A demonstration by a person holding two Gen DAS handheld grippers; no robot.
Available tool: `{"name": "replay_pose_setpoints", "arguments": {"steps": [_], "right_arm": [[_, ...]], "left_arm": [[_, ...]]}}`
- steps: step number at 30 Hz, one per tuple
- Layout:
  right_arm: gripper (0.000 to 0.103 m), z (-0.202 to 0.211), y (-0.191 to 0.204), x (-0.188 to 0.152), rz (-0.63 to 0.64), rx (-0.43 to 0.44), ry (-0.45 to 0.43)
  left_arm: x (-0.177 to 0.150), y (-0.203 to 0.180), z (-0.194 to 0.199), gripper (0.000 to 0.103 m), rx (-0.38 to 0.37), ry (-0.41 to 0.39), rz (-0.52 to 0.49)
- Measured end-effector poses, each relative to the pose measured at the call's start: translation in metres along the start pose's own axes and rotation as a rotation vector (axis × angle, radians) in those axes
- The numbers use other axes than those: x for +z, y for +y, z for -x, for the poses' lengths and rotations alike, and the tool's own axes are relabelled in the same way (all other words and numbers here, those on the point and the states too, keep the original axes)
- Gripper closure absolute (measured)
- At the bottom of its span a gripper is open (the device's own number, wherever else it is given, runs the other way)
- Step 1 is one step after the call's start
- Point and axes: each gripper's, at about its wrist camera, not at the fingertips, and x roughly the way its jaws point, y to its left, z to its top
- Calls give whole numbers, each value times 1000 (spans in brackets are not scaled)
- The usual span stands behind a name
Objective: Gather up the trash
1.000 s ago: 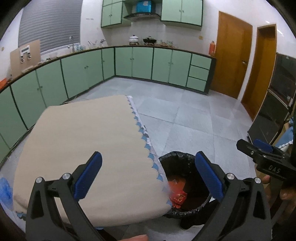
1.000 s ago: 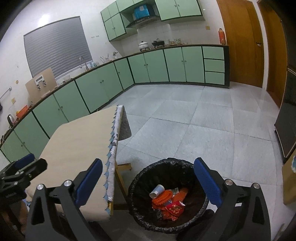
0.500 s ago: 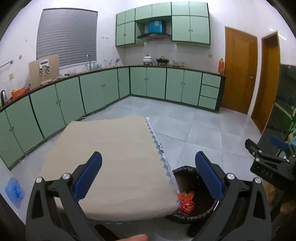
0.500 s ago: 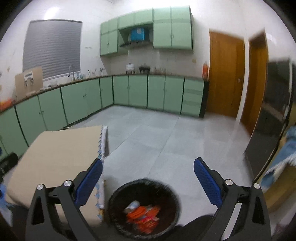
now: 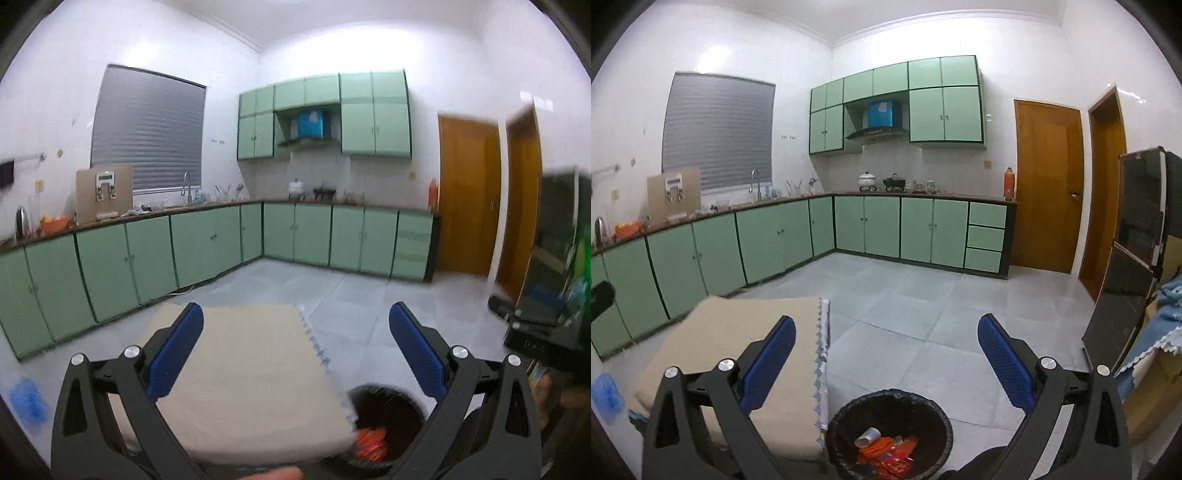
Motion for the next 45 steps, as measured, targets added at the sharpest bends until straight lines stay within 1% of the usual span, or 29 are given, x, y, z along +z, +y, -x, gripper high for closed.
{"name": "replay_pose_setpoints", "arguments": {"steps": [1,2,3,4,5,6,7,8,10,12,13,14,15,18,19,22,26,29,35,39,43,45], "right_arm": [[6,8,-1,1,4,-17,-13],[6,15,-2,6,9,-56,-42],[6,18,-4,8,10,-76,-61],[6,24,-5,12,9,-101,-83],[6,28,-6,16,-2,-138,-100],[6,32,-7,18,-25,-170,-107],[6,33,-9,19,-41,-179,-106],[6,36,-13,20,-71,-159,-102],[6,37,-19,20,-106,-146,-98],[6,42,-26,21,-147,-174,-121],[6,45,-30,23,-161,-177,-134],[6,45,-34,26,-166,-172,-140],[6,46,-38,29,-171,-170,-142],[6,48,-48,33,-183,-222,-156],[6,48,-49,32,-177,-241,-157],[6,45,-48,24,-142,-302,-131],[6,36,-48,11,-135,-340,-82],[6,30,-47,1,-139,-347,-55],[6,20,-41,-3,-123,-324,-22],[6,22,-39,-4,-123,-313,-27],[6,29,-37,-4,-104,-324,-56],[6,30,-36,-4,-104,-319,-57]], "left_arm": [[2,2,3,5,10,-3,20],[4,4,5,5,40,0,28],[6,4,5,5,100,17,13],[7,3,3,5,137,41,-3],[8,4,3,5,151,59,-3],[7,8,1,5,156,86,27],[7,12,2,5,146,95,55],[6,14,2,5,146,96,77],[7,15,2,5,169,100,64],[10,13,1,5,172,103,43],[12,11,0,5,153,106,41],[12,11,-2,5,132,107,44],[14,9,-1,5,95,106,51],[14,-1,-2,5,6,111,54],[12,-3,-5,5,-6,120,51],[5,-18,-14,5,0,135,3],[-3,-27,-19,5,30,110,-16],[-5,-33,-22,5,59,83,-27],[-10,-43,-37,5,34,118,-51],[-11,-52,-40,5,27,119,-71],[-11,-51,-40,5,44,114,-61],[-12,-49,-37,5,62,110,-60]]}}
